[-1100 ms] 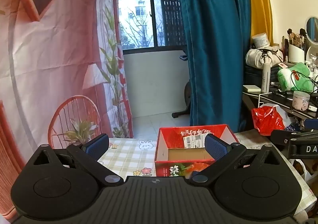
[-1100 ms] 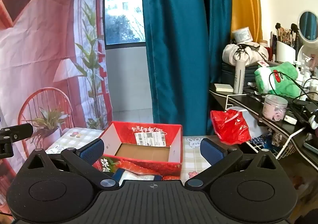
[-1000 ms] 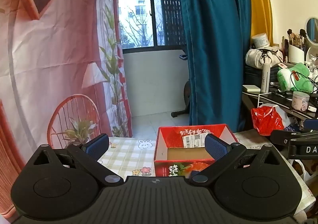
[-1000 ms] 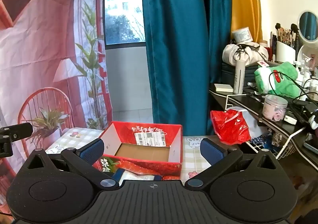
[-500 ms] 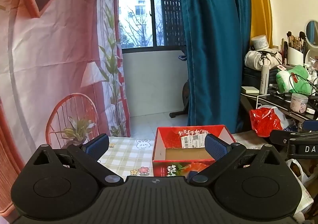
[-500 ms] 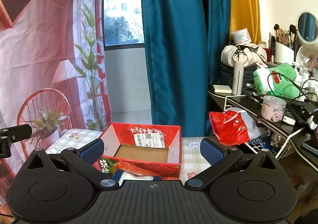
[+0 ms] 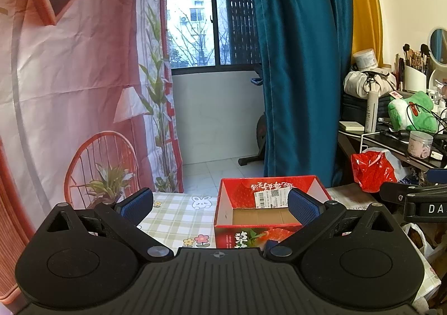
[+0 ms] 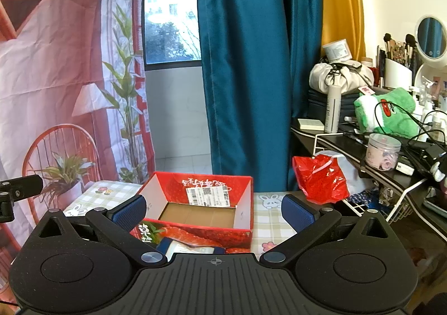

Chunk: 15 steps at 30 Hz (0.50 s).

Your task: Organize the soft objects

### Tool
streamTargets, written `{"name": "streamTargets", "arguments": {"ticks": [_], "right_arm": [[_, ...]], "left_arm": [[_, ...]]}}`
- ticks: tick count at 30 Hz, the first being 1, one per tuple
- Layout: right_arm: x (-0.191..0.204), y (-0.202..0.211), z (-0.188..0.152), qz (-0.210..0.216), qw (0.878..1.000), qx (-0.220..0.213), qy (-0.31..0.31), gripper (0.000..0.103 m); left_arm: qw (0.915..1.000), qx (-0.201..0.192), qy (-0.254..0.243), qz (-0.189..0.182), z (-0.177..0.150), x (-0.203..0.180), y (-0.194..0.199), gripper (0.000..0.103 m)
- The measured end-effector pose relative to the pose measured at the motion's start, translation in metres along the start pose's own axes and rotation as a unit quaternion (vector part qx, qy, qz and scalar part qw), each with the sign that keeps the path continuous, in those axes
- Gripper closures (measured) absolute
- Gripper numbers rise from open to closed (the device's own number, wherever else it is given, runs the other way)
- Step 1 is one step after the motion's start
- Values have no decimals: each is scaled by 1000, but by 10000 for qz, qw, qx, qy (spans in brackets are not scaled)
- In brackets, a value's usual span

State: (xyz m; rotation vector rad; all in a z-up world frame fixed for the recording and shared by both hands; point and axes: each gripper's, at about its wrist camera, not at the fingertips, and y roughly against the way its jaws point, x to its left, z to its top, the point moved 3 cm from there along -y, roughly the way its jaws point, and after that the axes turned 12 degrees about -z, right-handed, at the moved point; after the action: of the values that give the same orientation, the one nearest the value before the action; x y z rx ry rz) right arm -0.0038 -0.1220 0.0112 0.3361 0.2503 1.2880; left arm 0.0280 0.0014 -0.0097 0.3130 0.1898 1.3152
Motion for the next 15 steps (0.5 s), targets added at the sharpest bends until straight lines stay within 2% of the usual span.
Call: {"name": "streamTargets", "arguments": {"ticks": [15], "right_arm": [[1,0,0,-7,10000,-2,6,0]], "left_arm": [[10000,-10,10,2,-1,0,0,0]]}}
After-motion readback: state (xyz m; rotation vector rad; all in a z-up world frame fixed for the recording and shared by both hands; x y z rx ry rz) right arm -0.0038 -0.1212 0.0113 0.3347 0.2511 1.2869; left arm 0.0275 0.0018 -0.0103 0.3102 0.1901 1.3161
